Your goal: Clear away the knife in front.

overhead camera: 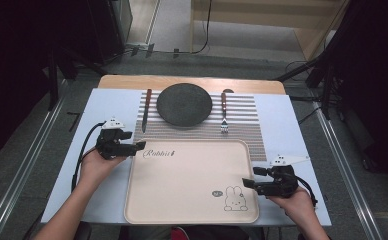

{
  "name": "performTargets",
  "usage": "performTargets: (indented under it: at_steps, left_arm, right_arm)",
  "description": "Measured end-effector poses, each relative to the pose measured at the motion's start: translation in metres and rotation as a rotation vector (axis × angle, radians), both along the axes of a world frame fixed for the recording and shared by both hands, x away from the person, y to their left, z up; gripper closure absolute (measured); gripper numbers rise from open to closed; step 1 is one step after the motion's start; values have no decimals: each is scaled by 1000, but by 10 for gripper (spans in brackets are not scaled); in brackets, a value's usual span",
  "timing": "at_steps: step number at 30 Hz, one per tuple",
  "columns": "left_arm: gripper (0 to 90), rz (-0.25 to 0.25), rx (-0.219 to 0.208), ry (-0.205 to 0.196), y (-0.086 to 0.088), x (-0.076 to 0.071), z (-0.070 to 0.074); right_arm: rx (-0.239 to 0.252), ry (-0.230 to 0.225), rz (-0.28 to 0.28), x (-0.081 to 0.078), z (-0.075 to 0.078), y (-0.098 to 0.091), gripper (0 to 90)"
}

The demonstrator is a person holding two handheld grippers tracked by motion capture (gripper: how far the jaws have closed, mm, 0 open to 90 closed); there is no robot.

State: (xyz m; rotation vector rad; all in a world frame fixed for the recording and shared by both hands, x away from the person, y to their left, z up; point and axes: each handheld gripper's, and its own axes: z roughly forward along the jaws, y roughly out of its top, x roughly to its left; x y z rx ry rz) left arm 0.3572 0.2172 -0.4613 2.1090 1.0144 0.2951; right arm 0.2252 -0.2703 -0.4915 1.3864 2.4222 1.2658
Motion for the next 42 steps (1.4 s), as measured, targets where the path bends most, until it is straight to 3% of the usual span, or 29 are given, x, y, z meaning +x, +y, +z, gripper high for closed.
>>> performTargets:
  at_steps: [8, 12, 20, 25, 34, 38, 40, 42]
  left_arm:
    - [281, 9, 2, -12, -5, 11, 0]
    - [281, 20, 47, -25, -7, 16, 1]
    - [281, 42, 13, -32, -8, 32, 1]
    - [281, 59, -5, -82, -8, 40, 1]
    - [280, 103, -1, -128, -8, 50, -4]
    - [279, 120, -20, -126, -7, 55, -7]
    - [279, 122, -4, -109, -8, 60, -7]
    - [279, 127, 0, -119, -10, 63, -8]
  right_arm:
    - [-2, 5, -4, 0, 0, 0, 298]
    - [-1, 4, -1, 0, -1, 0, 296]
    - [-3, 1, 1, 0, -1, 0, 294]
    - [-5, 1, 3, 1, -1, 0, 294]
    - [-4, -1, 10, 1, -1, 1, 293]
    - [-8, 3, 14, 1, -2, 2, 293]
    - [-9, 3, 16, 1, -2, 2, 293]
    - [-10, 3, 18, 1, -2, 3, 293]
